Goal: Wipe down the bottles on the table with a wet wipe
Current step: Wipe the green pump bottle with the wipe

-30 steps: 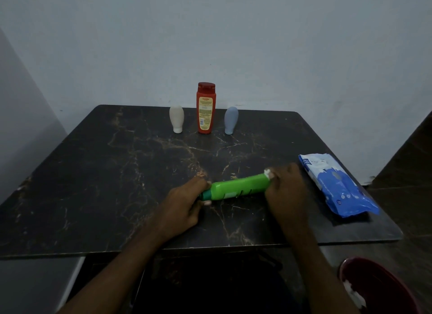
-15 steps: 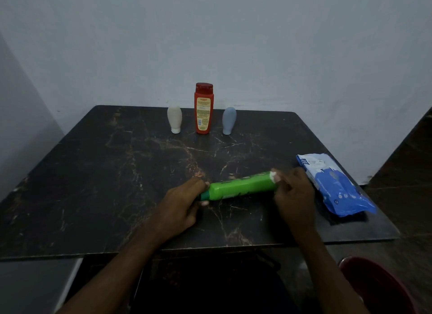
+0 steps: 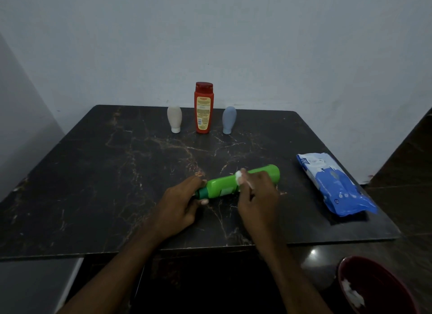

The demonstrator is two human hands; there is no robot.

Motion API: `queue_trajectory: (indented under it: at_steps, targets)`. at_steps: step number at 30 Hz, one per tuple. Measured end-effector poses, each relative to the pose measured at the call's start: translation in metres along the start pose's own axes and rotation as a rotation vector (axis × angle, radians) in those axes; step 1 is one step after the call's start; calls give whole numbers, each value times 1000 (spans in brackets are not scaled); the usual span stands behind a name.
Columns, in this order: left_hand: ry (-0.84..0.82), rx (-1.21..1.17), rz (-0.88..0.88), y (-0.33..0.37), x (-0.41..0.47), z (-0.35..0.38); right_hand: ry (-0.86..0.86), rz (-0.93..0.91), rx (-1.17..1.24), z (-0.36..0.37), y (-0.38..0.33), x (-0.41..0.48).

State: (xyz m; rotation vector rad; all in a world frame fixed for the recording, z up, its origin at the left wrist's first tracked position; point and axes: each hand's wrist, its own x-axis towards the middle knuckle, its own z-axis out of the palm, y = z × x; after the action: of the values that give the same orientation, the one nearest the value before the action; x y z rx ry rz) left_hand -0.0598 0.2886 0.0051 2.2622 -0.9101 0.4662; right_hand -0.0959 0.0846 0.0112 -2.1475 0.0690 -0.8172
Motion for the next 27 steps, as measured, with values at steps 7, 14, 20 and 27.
queue_trajectory:
  at_steps: [7, 14, 20, 27]
  targets:
    - [29, -22, -21, -3, -2, 1, -82, -259, 19, 9, -8, -2]
    - [57, -21, -48, -10, -2, 6, 51, 99, -11, -30, 58, 38]
    - [79, -35, -43, -8, -1, 5, -53, 6, 20, -4, 17, 8]
    - [73, -85, -52, -4, -1, -1, -91, -159, -13, 11, 8, -5]
